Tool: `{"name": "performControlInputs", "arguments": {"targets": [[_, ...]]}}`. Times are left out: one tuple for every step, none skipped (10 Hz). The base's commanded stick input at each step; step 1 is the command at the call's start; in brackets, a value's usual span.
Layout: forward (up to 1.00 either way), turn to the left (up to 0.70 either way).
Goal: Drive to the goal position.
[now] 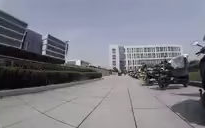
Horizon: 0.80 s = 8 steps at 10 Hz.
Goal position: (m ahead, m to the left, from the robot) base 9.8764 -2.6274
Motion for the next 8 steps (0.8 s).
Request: {"name": "performControlInputs", "arguments": {"targets": [[0.70,0.00],[0.70,0.00],[0.70,0.00],[0.70,0.00],[0.70,0.00],[0.70,0.00],[0.70,0.00],[0.70,0.00]]}}
